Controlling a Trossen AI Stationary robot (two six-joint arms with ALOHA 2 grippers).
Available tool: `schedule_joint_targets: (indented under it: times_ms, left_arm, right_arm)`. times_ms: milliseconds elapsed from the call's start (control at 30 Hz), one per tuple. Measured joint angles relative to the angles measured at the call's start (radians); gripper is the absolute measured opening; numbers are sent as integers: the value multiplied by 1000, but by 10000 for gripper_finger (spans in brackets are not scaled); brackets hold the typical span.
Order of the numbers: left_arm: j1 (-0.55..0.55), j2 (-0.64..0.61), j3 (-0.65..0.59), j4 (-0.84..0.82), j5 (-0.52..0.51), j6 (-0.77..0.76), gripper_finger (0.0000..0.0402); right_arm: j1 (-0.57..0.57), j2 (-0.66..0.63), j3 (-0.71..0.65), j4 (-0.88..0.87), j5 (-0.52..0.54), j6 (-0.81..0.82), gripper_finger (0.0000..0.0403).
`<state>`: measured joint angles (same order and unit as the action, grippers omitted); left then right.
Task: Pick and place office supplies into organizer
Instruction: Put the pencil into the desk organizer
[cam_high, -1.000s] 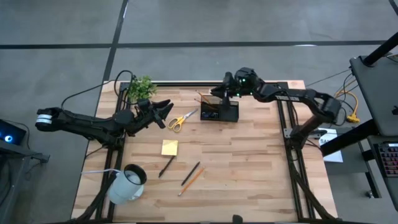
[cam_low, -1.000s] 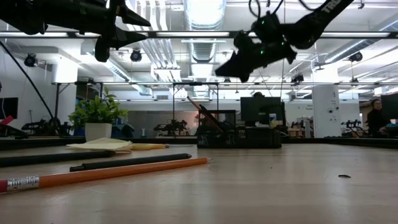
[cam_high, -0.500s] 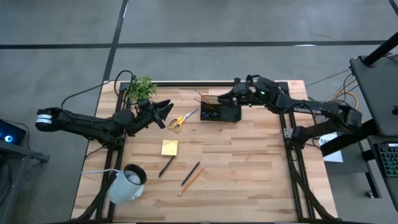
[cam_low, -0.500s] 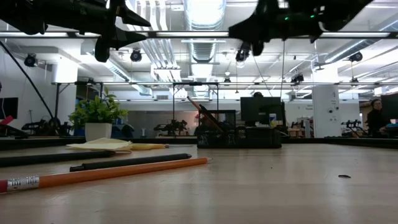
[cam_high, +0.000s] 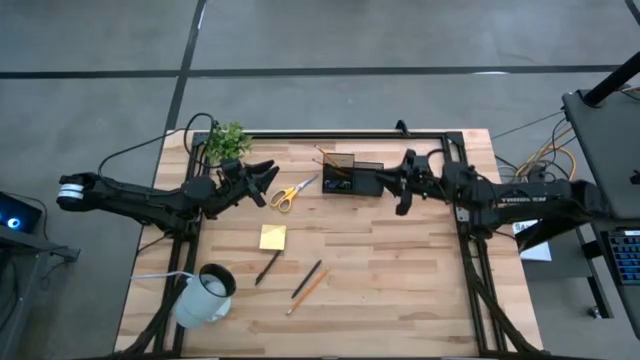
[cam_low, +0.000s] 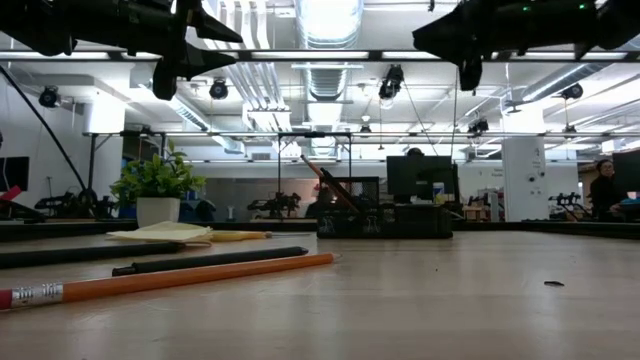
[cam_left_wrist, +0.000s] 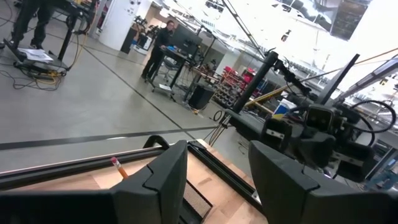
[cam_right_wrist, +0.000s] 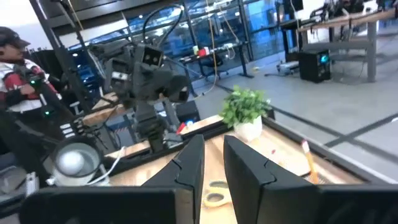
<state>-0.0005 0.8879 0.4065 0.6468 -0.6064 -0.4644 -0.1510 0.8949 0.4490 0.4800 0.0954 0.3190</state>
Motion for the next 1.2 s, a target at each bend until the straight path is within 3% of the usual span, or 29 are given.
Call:
schedule_joint_targets:
  times_ms: [300, 567, 867, 1033, 1200]
  left_arm:
    - [0, 0, 0, 0, 27, 0, 157]
    - [0, 0, 0, 0, 48, 0, 157]
    - [0, 0, 0, -2, 55, 0, 157]
    - [0, 0, 0, -3, 57, 0, 157]
    - [0, 0, 0, -3, 58, 0, 157]
  right_arm:
    - [144, 18, 6, -22, 149, 25, 52]
    - [180, 87, 69, -30, 146, 17, 52]
    - [182, 234, 206, -194, 142, -51, 52]
    - [183, 318, 290, -200, 17, -135, 52]
    - [187, 386, 410, -371, -74, -156, 71]
